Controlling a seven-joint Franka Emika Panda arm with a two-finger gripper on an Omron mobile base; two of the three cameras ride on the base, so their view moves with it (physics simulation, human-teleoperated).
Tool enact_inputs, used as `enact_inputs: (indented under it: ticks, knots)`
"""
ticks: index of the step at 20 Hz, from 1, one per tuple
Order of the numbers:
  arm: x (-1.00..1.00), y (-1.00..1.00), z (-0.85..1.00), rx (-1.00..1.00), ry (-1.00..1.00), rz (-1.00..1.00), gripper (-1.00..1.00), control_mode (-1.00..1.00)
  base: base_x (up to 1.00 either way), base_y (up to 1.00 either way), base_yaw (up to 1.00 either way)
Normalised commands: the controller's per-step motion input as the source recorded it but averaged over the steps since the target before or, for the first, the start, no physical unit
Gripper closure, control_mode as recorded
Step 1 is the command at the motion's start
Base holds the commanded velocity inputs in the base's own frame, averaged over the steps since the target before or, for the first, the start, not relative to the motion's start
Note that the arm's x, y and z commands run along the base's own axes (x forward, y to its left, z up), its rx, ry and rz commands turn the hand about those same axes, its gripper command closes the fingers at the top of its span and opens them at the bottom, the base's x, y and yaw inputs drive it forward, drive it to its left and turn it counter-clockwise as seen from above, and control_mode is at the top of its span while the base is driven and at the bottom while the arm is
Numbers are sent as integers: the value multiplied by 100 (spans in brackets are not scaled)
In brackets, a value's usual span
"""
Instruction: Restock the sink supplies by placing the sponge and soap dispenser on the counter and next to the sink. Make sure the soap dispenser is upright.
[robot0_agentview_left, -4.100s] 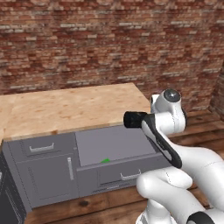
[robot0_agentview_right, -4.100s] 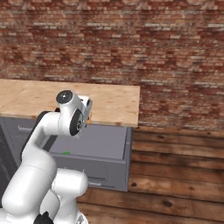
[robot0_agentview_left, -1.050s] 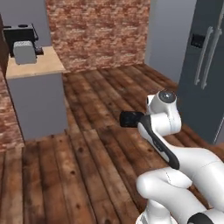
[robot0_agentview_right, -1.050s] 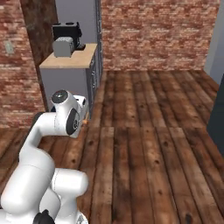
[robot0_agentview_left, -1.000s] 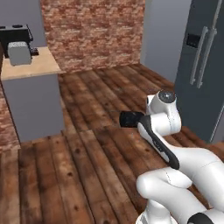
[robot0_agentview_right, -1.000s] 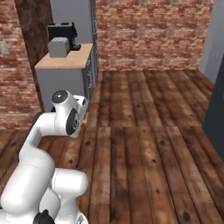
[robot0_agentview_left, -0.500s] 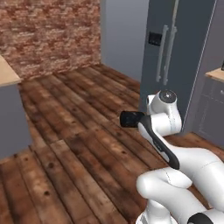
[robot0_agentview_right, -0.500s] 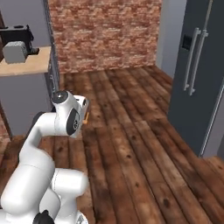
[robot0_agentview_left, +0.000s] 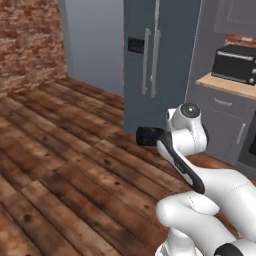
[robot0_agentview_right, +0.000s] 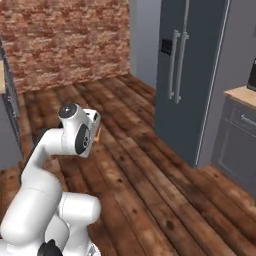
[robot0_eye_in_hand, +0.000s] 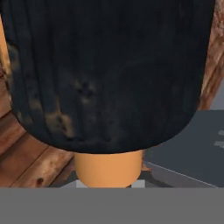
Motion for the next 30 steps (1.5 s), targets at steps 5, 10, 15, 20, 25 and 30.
enact_inputs:
  ticks: [5, 10, 15, 20, 25, 30]
  knots:
    - [0, 0, 0, 0, 0, 0, 100, 100, 56, 0, -51]
    - [0, 0, 0, 0, 0, 0, 100, 100, 58, 0, -52]
    - [0, 0, 0, 0, 0, 0, 100, 100, 48, 0, -54]
    - [0, 0, 0, 0, 0, 0, 100, 100, 36, 0, -56]
    - [0, 0, 0, 0, 0, 0, 100, 100, 34, 0, -56]
    - [0, 0, 0, 0, 0, 0, 100, 100, 37, 0, -56]
